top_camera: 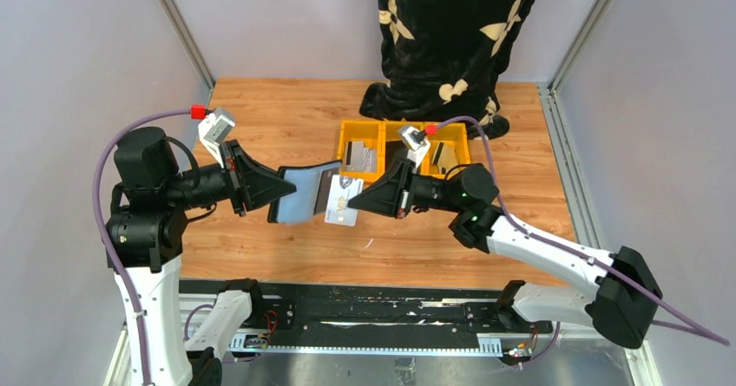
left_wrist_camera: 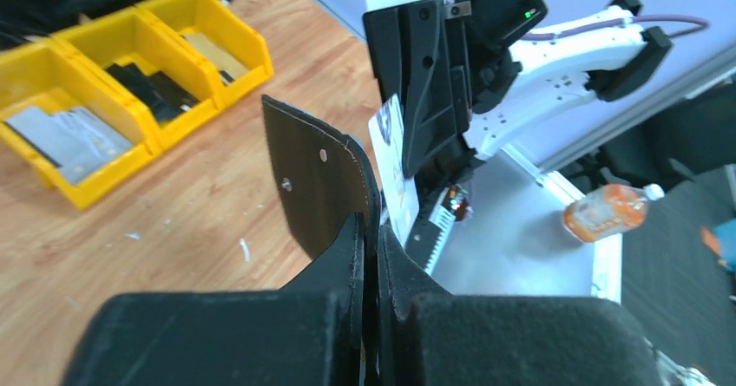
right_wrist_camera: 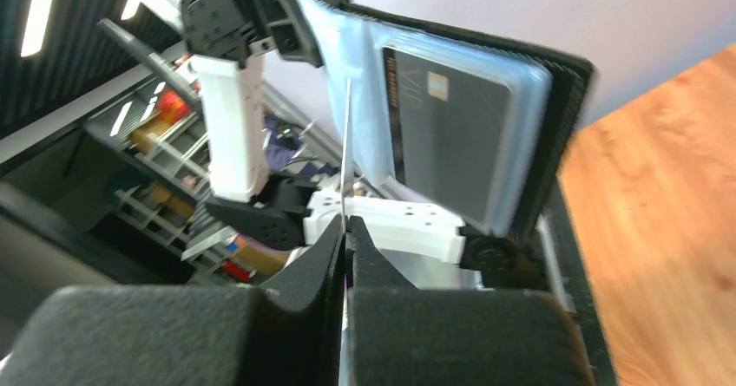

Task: Take the credit cards out of the card holder
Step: Remove the credit card from the card holder, then place the credit card in the storage box.

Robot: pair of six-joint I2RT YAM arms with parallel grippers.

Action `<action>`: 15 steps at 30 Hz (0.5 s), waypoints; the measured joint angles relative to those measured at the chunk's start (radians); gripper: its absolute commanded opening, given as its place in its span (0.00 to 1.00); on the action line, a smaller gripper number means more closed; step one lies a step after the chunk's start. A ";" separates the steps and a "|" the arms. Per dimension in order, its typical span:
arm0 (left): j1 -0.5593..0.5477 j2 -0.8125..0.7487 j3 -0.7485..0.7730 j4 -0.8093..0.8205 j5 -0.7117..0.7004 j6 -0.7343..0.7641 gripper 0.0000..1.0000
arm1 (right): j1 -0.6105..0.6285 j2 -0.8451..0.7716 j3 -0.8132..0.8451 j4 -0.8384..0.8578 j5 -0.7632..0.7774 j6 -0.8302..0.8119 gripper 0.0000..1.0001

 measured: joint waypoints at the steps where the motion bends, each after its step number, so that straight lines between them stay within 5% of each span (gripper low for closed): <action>1: 0.000 -0.001 0.009 0.001 -0.019 0.007 0.00 | -0.024 -0.021 -0.002 -0.037 -0.005 -0.014 0.00; 8: 0.000 -0.027 0.024 0.005 -0.115 0.051 0.00 | -0.244 -0.067 0.060 -0.354 0.008 -0.148 0.00; 15: 0.000 -0.037 -0.017 0.005 -0.121 0.071 0.00 | -0.274 0.195 0.356 -0.723 0.135 -0.365 0.00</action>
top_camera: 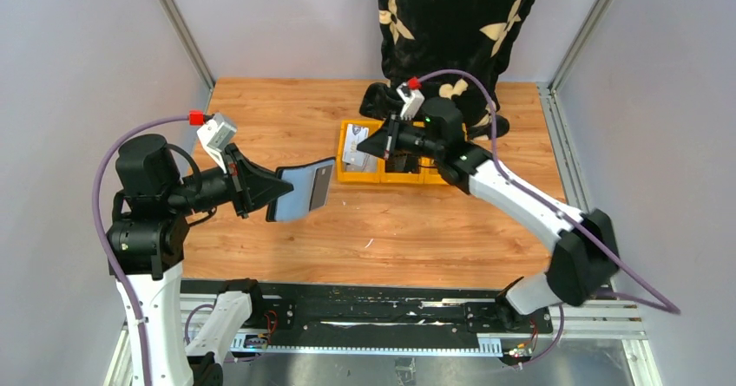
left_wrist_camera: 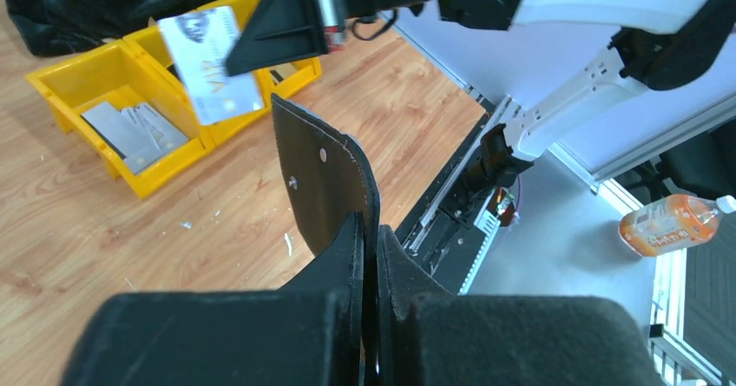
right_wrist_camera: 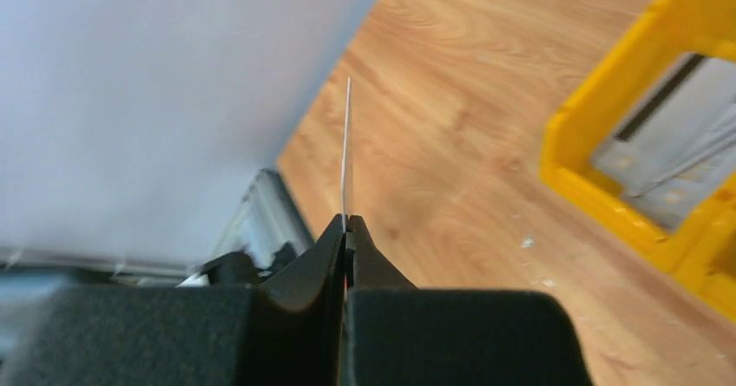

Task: Take the credit cards out of the card holder
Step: Place the credit card in the storage box.

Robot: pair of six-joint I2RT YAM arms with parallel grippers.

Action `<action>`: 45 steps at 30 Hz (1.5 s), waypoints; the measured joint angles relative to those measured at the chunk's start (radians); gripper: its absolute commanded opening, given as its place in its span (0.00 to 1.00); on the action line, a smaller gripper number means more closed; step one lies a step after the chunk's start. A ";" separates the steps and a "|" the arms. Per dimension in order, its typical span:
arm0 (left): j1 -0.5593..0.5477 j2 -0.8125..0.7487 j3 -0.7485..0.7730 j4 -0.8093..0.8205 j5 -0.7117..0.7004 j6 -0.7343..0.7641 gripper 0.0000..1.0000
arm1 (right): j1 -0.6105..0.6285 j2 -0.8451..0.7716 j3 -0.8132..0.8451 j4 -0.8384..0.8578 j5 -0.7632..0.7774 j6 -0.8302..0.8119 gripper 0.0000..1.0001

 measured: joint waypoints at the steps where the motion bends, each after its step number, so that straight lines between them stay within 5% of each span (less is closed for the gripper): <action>1: 0.000 -0.001 -0.006 0.000 0.000 0.001 0.00 | 0.000 0.051 0.045 -0.044 0.029 -0.028 0.00; 14: 0.000 -0.005 -0.040 -0.001 0.024 0.023 0.00 | -0.005 0.641 0.476 -0.343 0.264 -0.195 0.00; 25: 0.000 -0.005 -0.040 -0.001 0.042 0.027 0.00 | -0.005 0.803 0.609 -0.381 0.304 -0.208 0.00; 34: 0.000 -0.013 -0.039 -0.001 0.053 0.032 0.00 | -0.005 0.856 0.648 -0.370 0.341 -0.194 0.51; 45: 0.000 -0.012 -0.010 0.000 0.072 0.034 0.00 | 0.016 0.674 0.631 -0.367 0.406 -0.234 0.65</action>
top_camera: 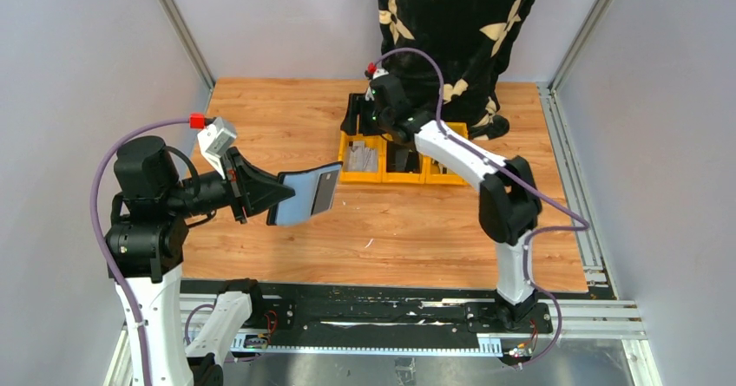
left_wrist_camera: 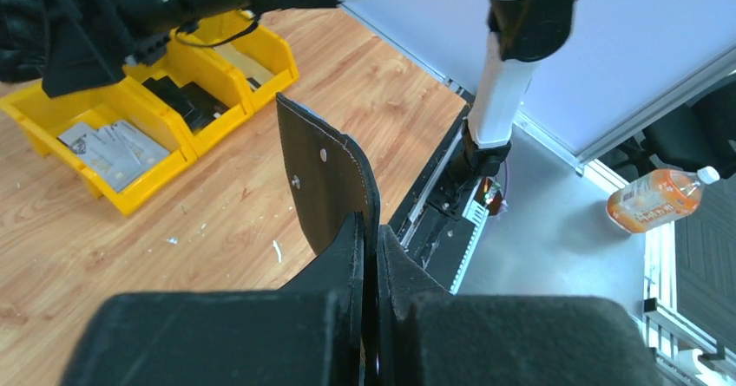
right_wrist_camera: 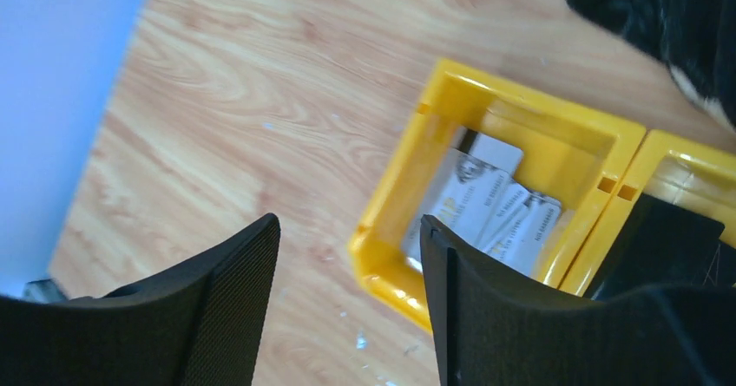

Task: Take the credit cards out of the card holder
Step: Remove the credit card from the card holder.

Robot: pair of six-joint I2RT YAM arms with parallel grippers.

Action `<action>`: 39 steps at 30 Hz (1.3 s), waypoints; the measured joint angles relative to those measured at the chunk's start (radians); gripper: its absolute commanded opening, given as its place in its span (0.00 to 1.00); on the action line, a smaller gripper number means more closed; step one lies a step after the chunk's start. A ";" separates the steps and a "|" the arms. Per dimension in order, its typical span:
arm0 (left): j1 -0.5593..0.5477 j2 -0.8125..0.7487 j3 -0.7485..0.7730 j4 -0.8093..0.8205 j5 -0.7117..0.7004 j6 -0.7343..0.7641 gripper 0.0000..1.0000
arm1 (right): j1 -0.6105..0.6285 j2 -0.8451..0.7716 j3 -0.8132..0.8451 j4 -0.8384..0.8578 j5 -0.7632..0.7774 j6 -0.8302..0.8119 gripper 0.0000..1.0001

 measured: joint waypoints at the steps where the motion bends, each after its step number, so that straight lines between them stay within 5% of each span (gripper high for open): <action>1: 0.000 0.001 0.000 0.000 0.002 0.000 0.00 | 0.005 -0.035 -0.008 0.002 -0.001 -0.006 0.67; 6: 0.000 0.012 0.019 0.004 0.013 -0.002 0.00 | 0.040 -0.322 -0.172 0.112 -0.081 -0.006 0.80; 10: 0.000 0.012 0.027 0.032 0.024 -0.027 0.00 | 0.049 -0.599 -0.500 0.423 -0.291 0.076 0.82; 15: 0.000 0.000 0.013 0.136 0.038 -0.116 0.00 | 0.050 -0.727 -0.800 0.783 -0.475 0.238 0.84; 20: 0.000 -0.077 -0.124 0.454 0.057 -0.382 0.00 | 0.053 -0.711 -1.040 1.241 -0.571 0.495 0.85; 26: 0.000 -0.095 -0.150 0.645 0.059 -0.555 0.00 | 0.129 -0.669 -1.066 1.566 -0.594 0.640 0.85; 39: 0.000 -0.100 -0.162 0.713 0.060 -0.645 0.00 | 0.192 -0.586 -0.904 1.680 -0.579 0.685 0.86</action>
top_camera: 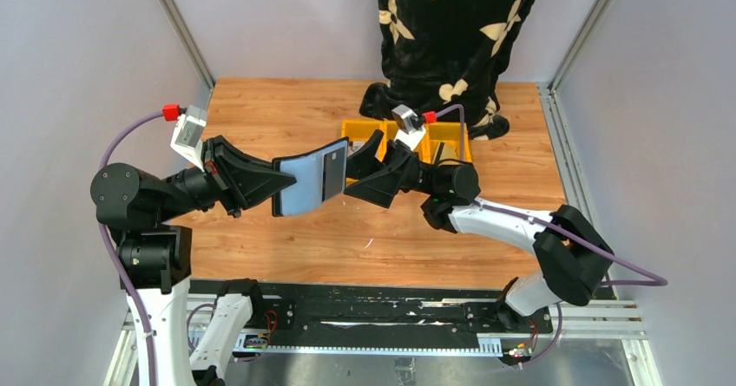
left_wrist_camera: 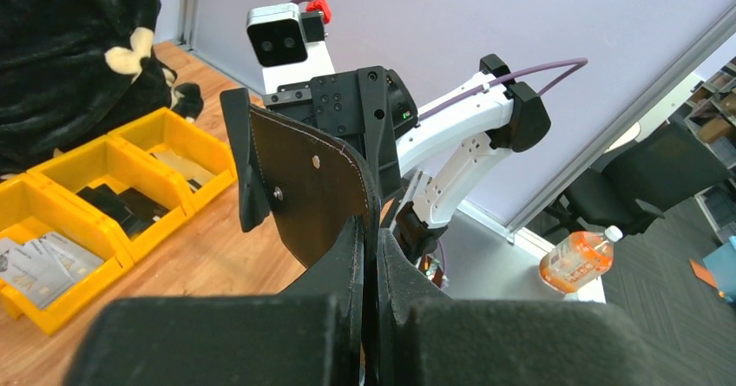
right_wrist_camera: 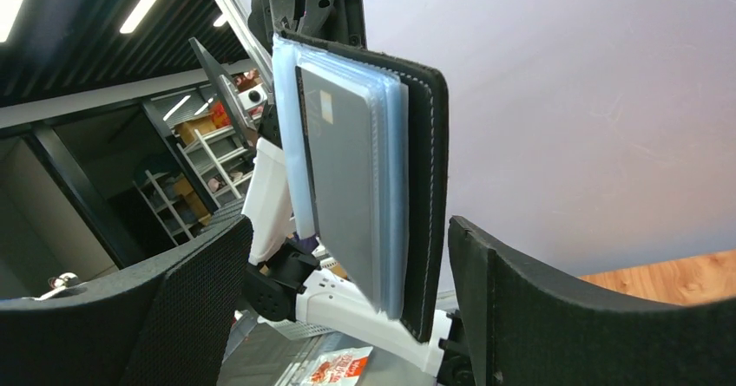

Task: Take the credit cards out of the card holder
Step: Remove the credit card from the card holder.

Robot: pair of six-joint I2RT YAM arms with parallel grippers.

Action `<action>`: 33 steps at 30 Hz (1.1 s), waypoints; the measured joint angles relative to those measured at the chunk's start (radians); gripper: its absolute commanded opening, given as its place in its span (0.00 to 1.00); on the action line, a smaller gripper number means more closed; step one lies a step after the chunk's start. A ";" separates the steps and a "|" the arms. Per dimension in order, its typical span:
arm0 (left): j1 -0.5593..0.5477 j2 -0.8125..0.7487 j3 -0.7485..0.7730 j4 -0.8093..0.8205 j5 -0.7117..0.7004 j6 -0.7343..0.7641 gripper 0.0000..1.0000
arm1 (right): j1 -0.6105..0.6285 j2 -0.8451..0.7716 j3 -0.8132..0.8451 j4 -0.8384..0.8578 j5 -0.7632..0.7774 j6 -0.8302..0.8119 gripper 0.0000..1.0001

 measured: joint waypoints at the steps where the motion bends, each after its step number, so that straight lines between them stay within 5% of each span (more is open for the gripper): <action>1: 0.000 0.000 -0.002 0.003 0.000 -0.003 0.00 | 0.006 0.012 0.014 0.000 0.003 0.003 0.86; 5: 0.000 -0.002 -0.014 0.011 0.000 -0.012 0.00 | 0.040 0.040 0.036 -0.001 0.018 0.004 0.67; 12: 0.000 -0.008 -0.018 -0.018 -0.003 0.032 0.01 | 0.061 0.022 0.024 0.001 0.048 -0.002 0.09; 14: 0.000 -0.012 -0.015 -0.065 -0.016 0.085 0.23 | 0.061 0.002 0.004 0.000 0.053 -0.005 0.03; 17: 0.000 -0.013 0.008 -0.180 -0.066 0.218 0.74 | 0.055 -0.037 -0.026 -0.032 0.047 -0.011 0.00; 19: 0.000 -0.018 0.029 -0.265 -0.120 0.322 0.95 | 0.043 -0.073 -0.029 -0.094 0.025 -0.031 0.00; 22: 0.000 -0.031 0.045 -0.380 -0.187 0.484 1.00 | 0.033 -0.153 -0.002 -0.335 -0.019 -0.143 0.00; 26: 0.000 -0.033 0.068 -0.518 -0.229 0.662 1.00 | 0.082 -0.214 0.273 -1.013 -0.038 -0.502 0.00; 33: 0.000 -0.003 0.083 -0.599 -0.163 0.764 1.00 | 0.192 -0.152 0.625 -1.757 0.028 -0.944 0.00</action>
